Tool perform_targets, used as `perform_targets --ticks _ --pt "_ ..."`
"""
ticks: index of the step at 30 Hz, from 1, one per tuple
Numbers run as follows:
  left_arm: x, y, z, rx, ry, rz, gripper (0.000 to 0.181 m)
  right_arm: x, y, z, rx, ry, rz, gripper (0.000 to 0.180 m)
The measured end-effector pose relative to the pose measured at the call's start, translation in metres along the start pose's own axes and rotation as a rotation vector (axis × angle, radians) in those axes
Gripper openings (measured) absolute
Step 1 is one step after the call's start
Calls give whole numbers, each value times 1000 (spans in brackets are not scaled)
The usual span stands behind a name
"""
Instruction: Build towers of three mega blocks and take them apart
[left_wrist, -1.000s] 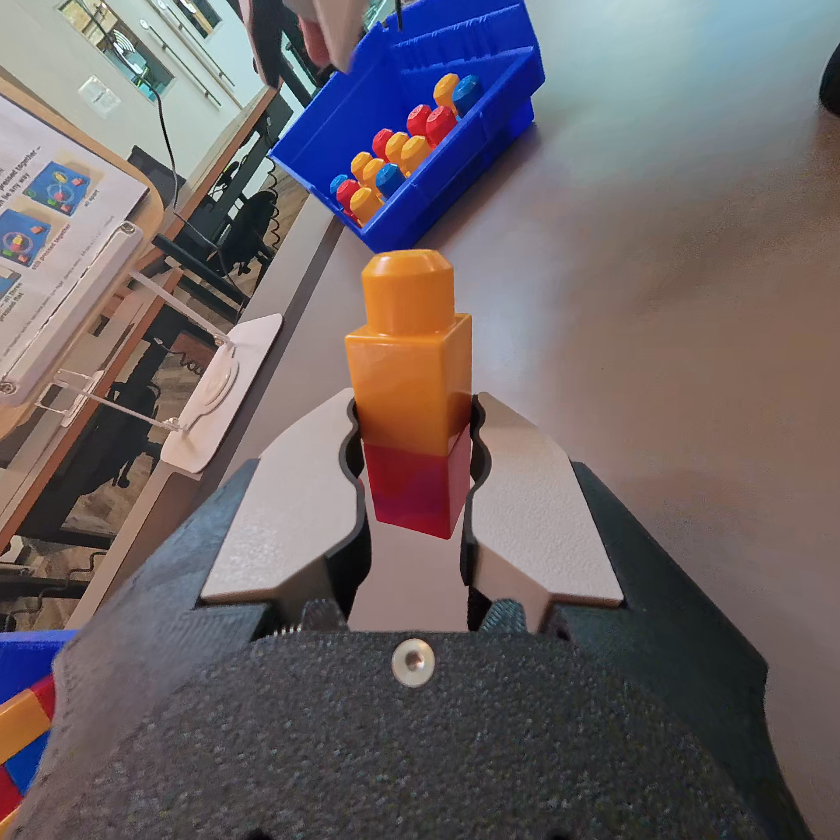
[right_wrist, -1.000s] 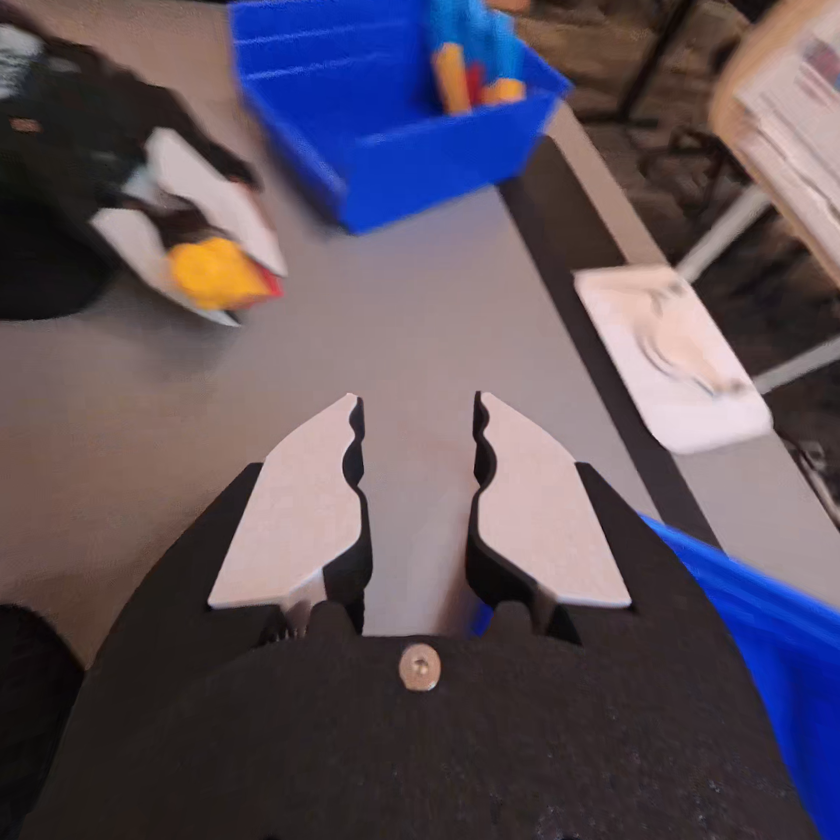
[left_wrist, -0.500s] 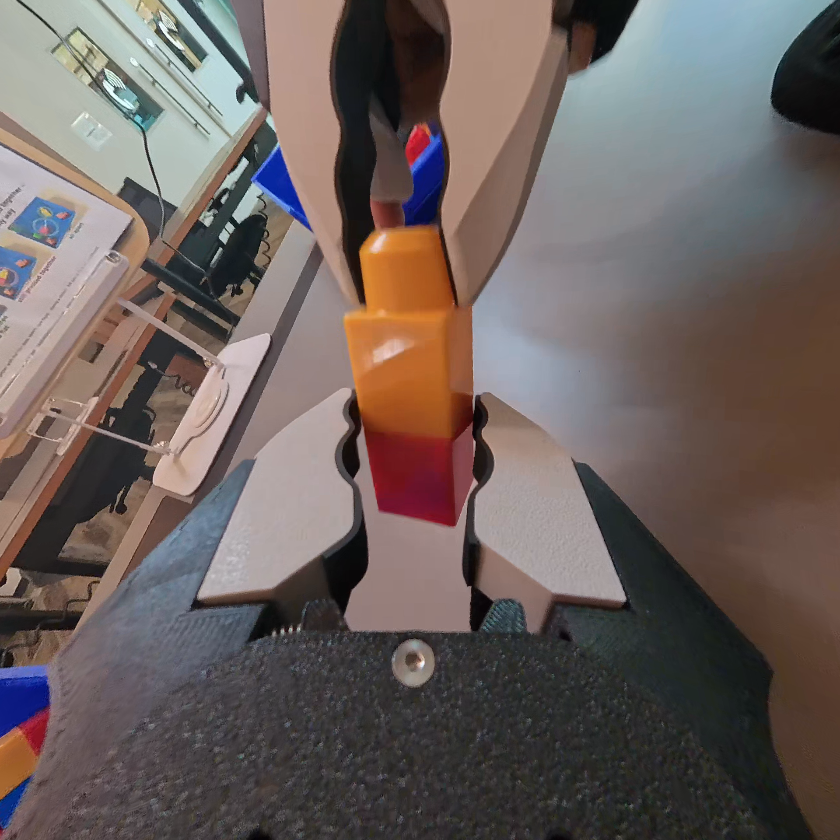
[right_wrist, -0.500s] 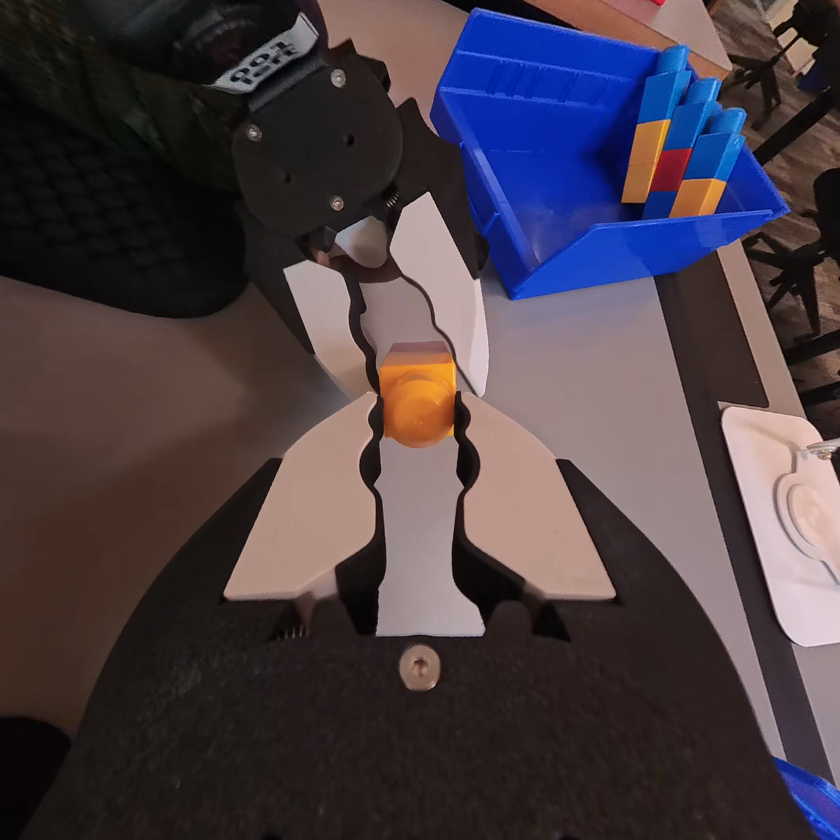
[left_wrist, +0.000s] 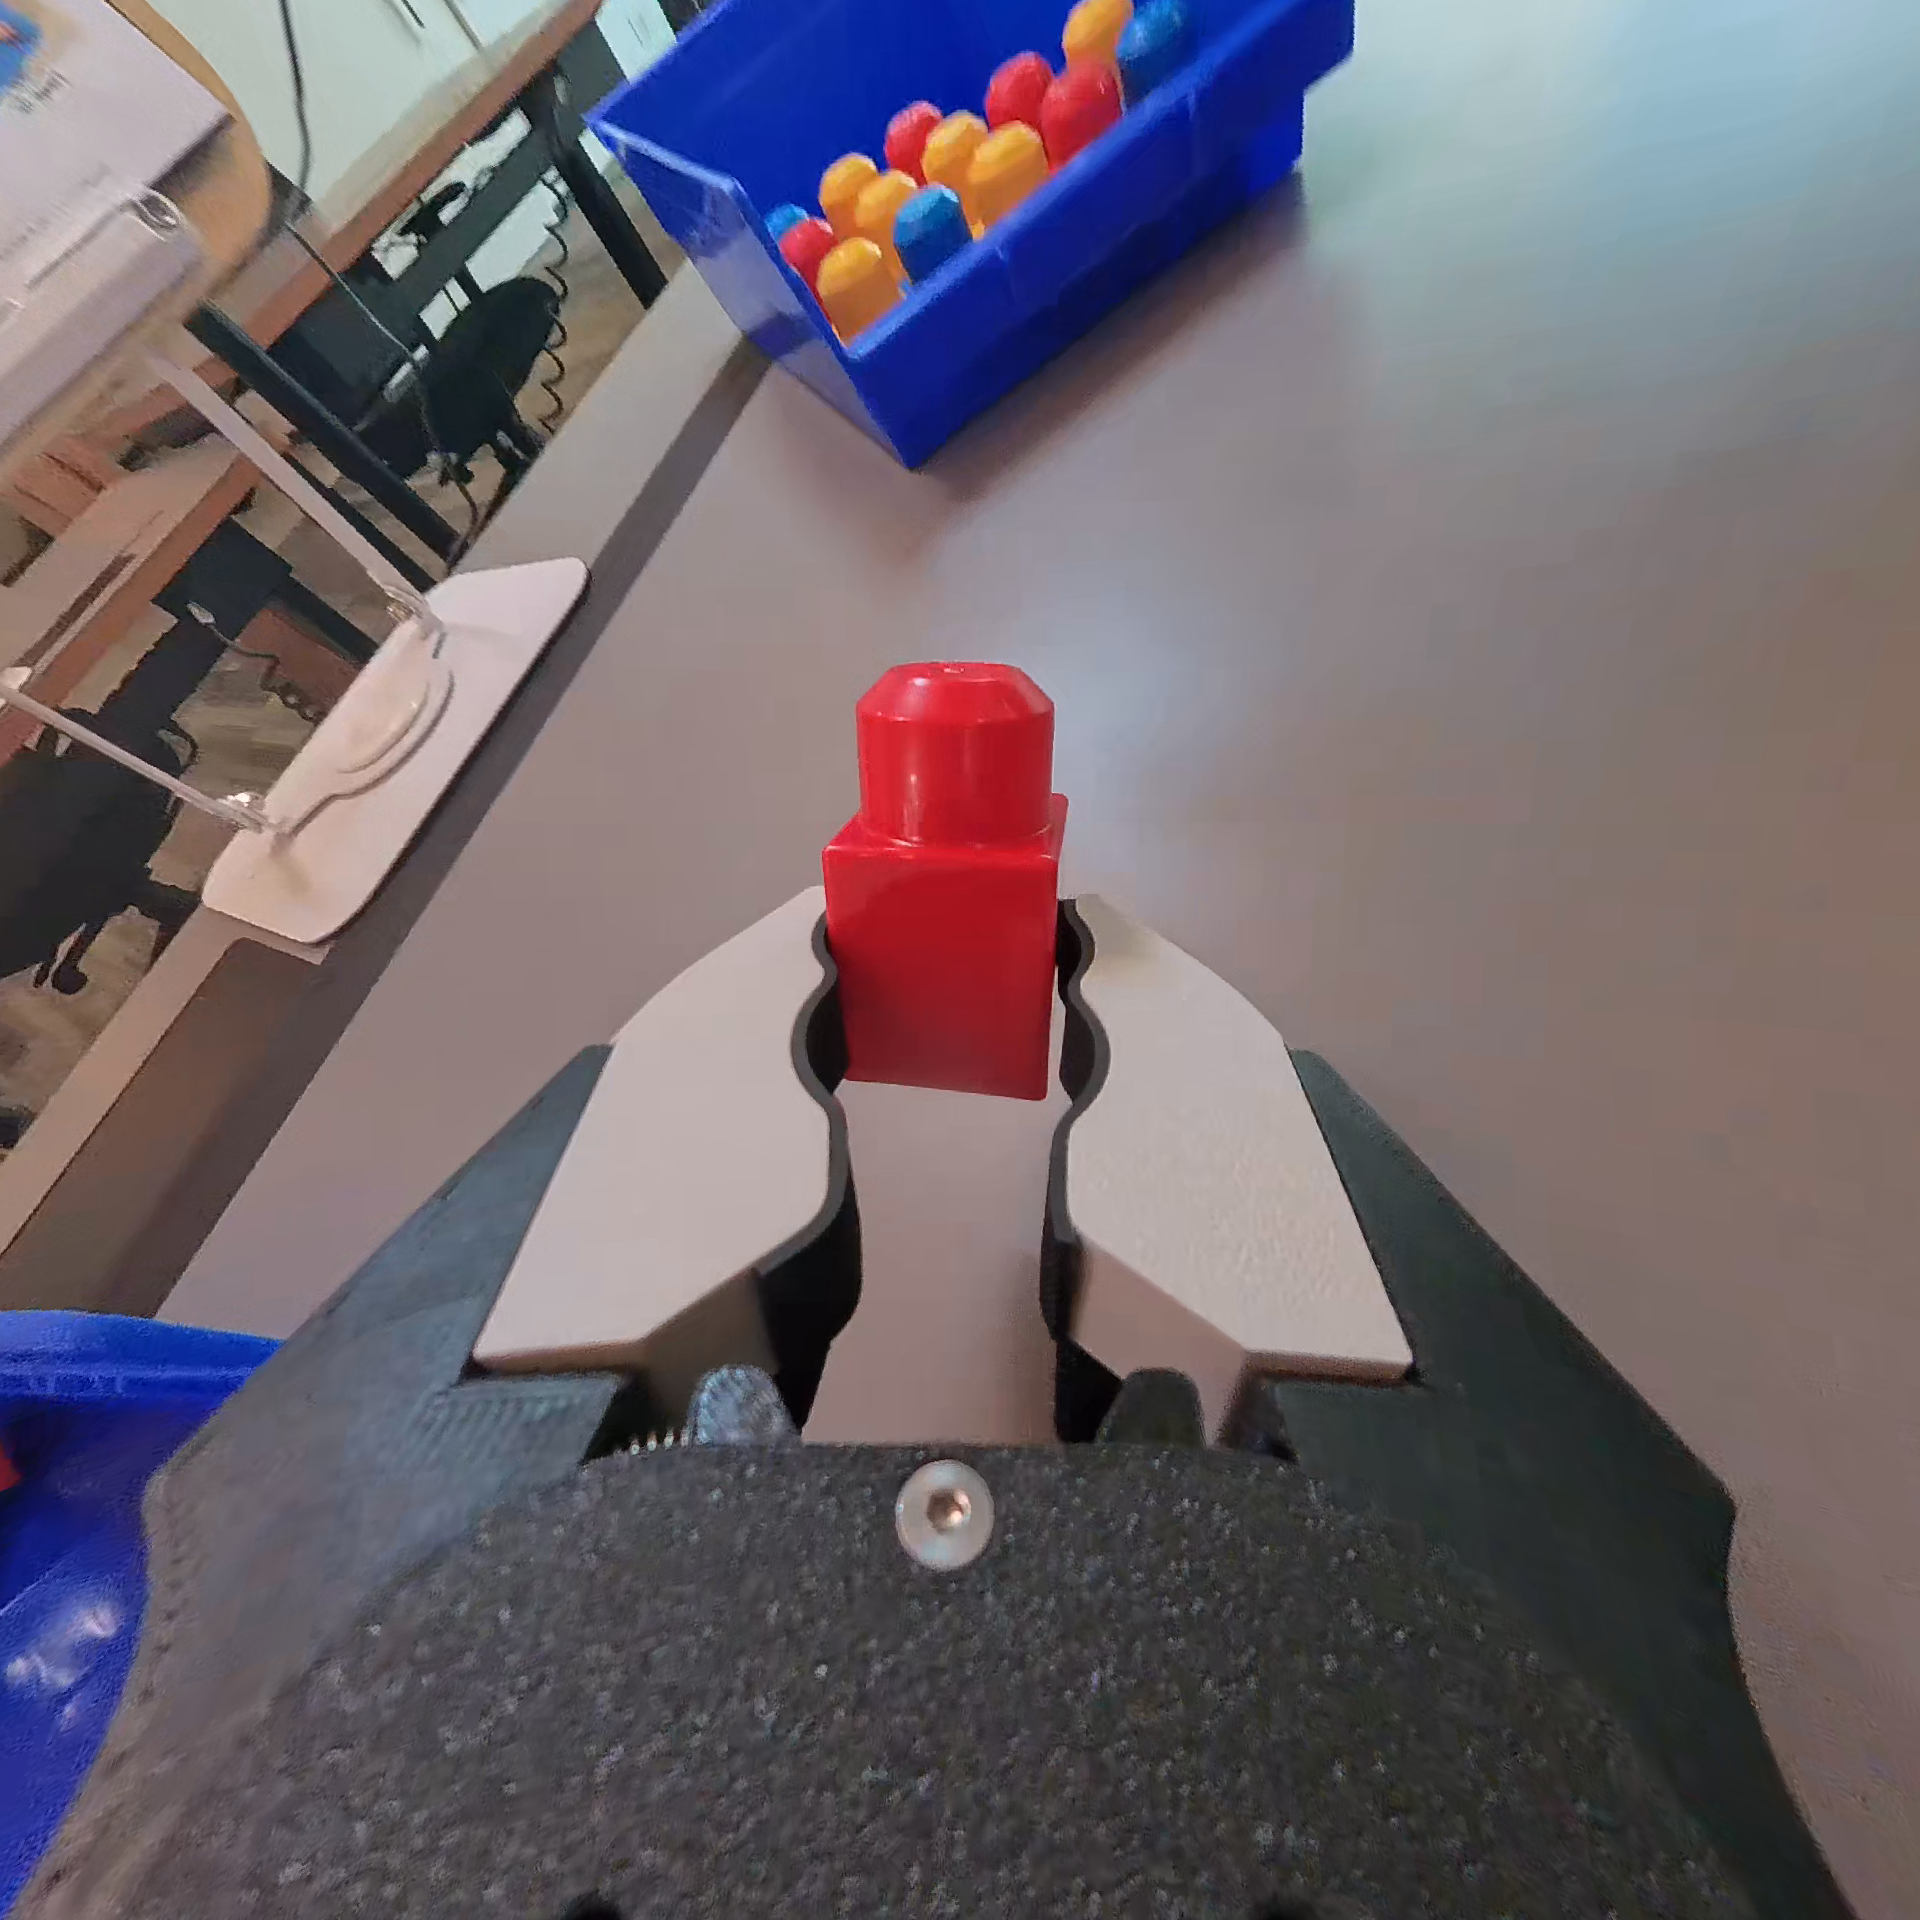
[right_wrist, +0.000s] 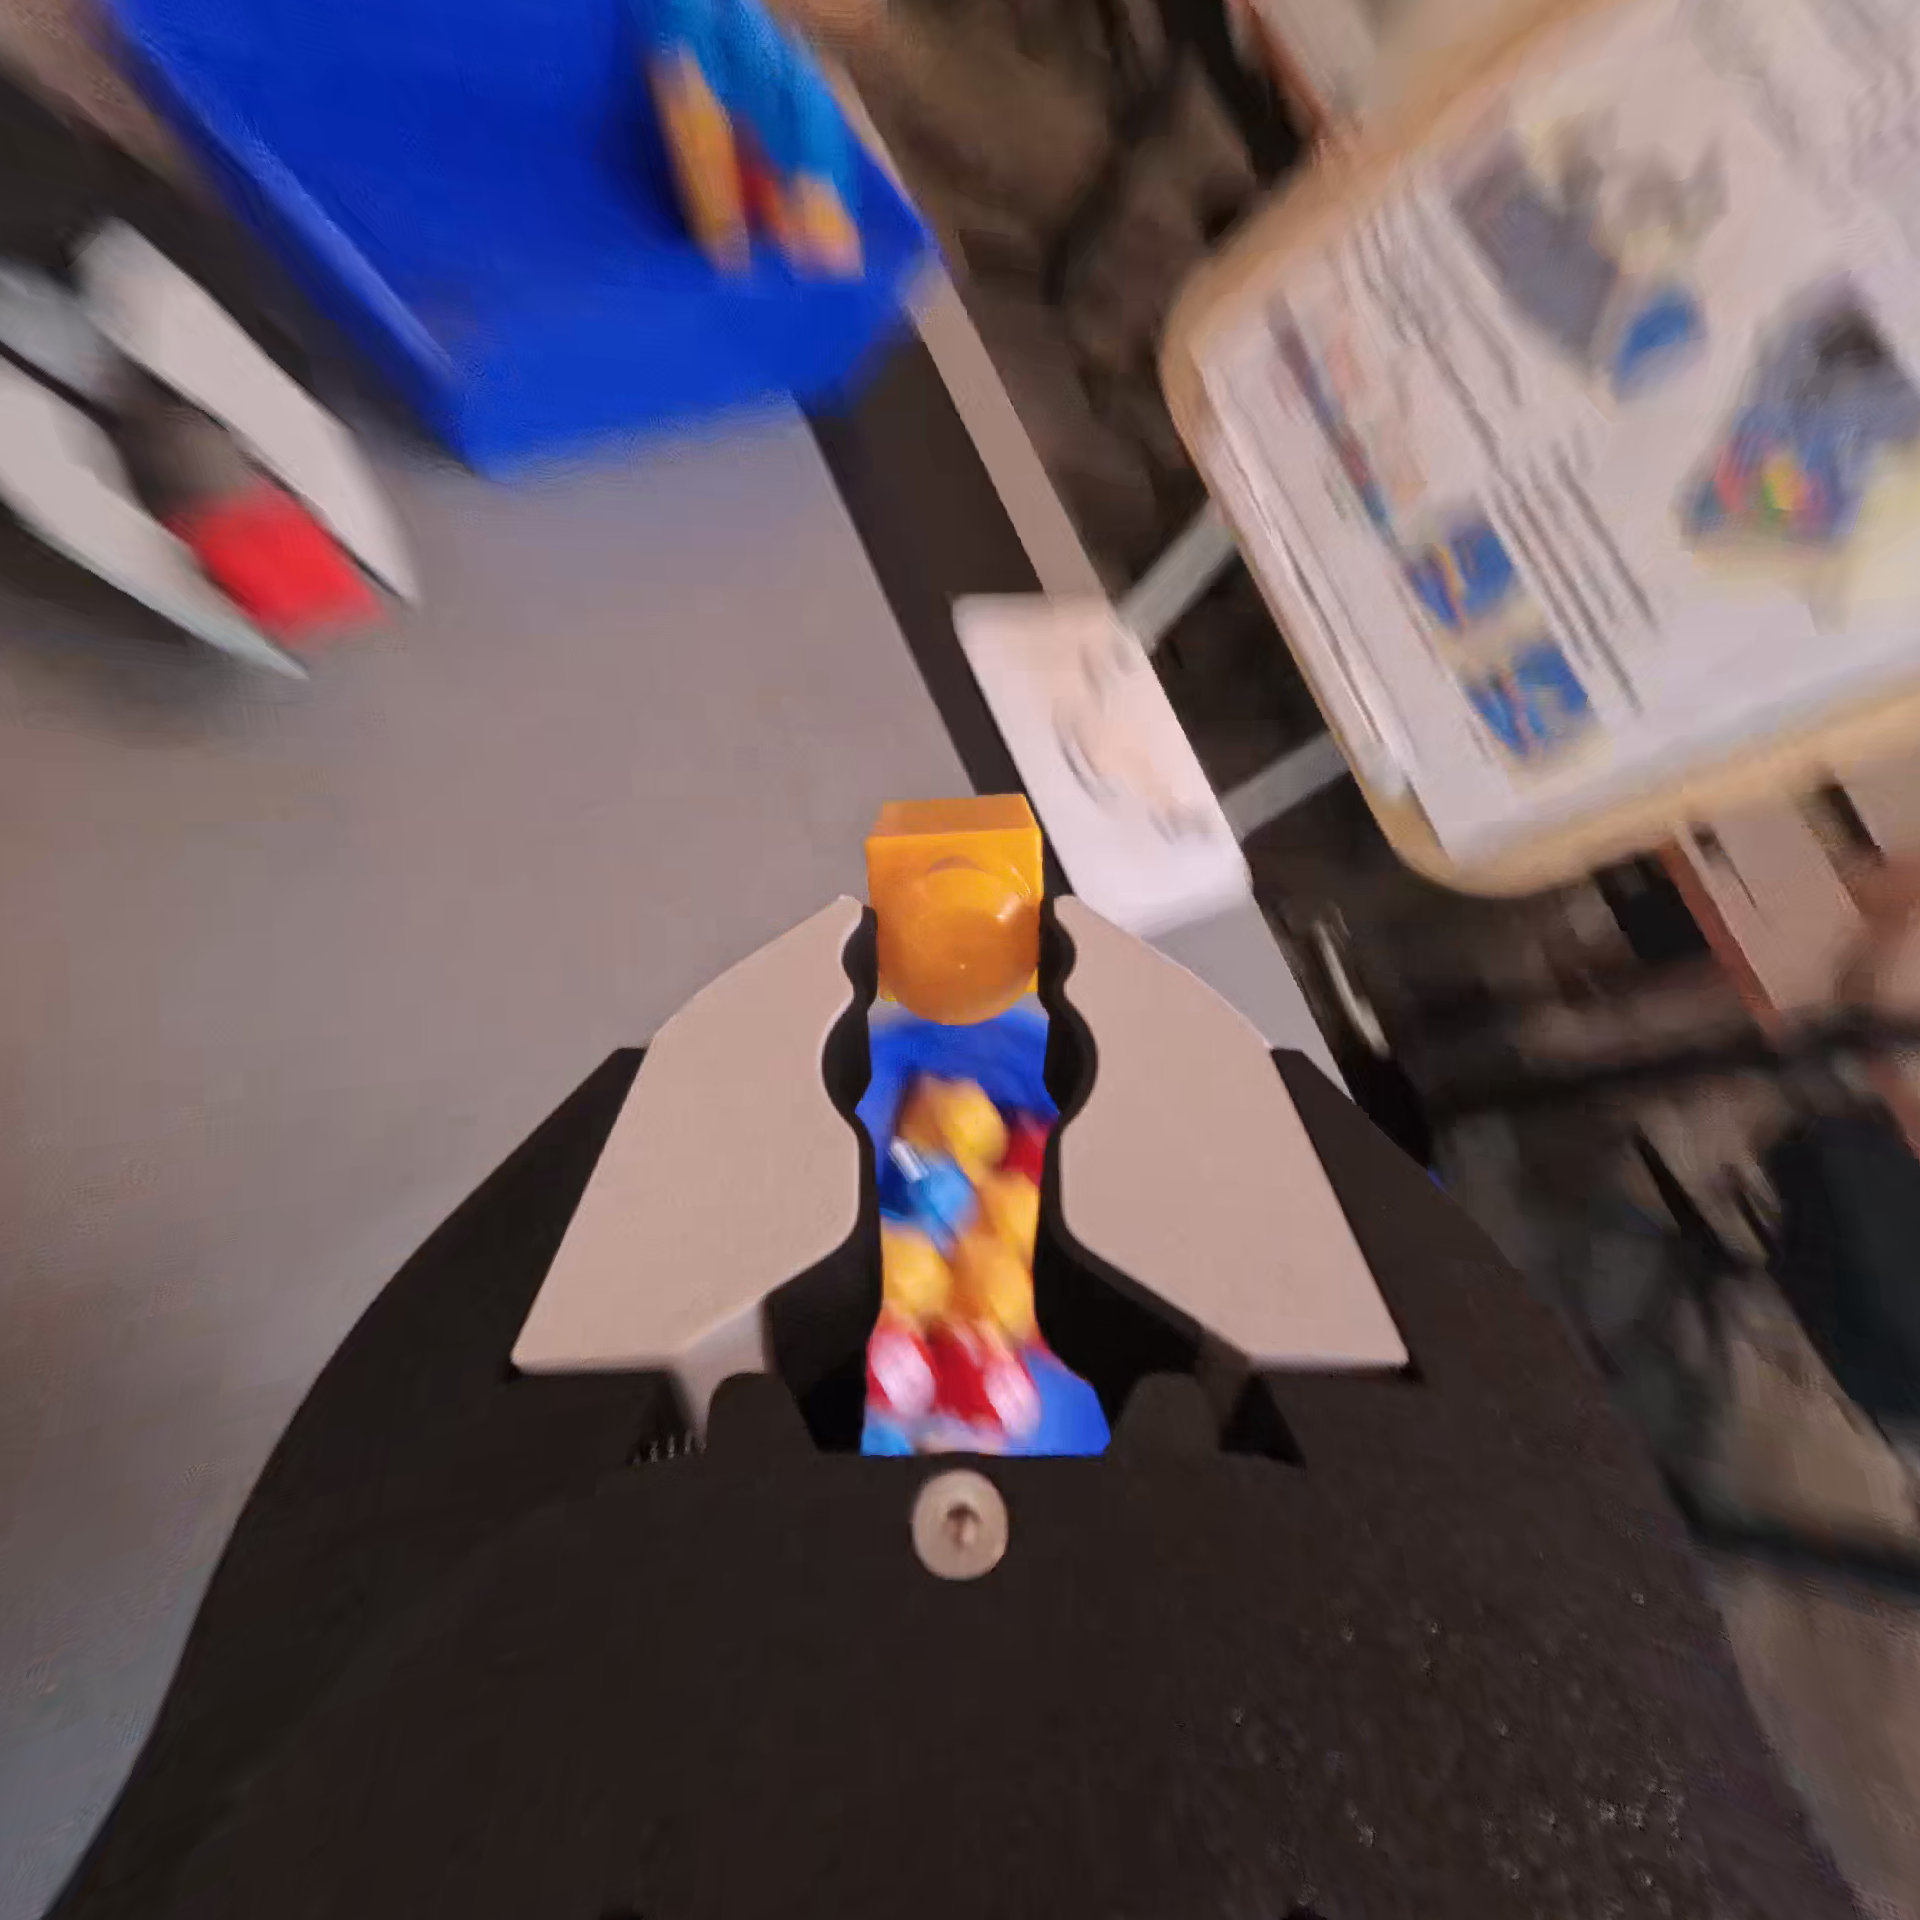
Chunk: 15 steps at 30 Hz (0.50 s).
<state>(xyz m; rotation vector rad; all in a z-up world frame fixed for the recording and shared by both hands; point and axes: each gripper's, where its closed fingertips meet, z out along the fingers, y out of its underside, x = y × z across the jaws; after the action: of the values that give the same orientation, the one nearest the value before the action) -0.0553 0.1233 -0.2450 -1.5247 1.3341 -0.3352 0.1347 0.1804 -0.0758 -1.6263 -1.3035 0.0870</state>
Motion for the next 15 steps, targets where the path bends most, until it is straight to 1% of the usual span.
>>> perform_targets --ticks 3,5,8,9,11,15 --pt "-2 -4 -2 26 -16 -9 38 67 94 -1 -359 148 23 30" --pt "-3 -3 -2 27 -21 -8 38 82 152 1 -566 118 101 30" --pt "-3 -2 -2 29 -22 -15 38 77 218 6 -808 22 199 30" --pt "-3 -1 -2 29 -20 -16 38 72 233 9 -863 -13 226 30" --pt "-2 0 -2 26 -17 -13 38 63 251 19 -895 -74 281 30" --pt "0 2 -2 23 -8 -9 38 43 258 38 -864 -201 423 30"
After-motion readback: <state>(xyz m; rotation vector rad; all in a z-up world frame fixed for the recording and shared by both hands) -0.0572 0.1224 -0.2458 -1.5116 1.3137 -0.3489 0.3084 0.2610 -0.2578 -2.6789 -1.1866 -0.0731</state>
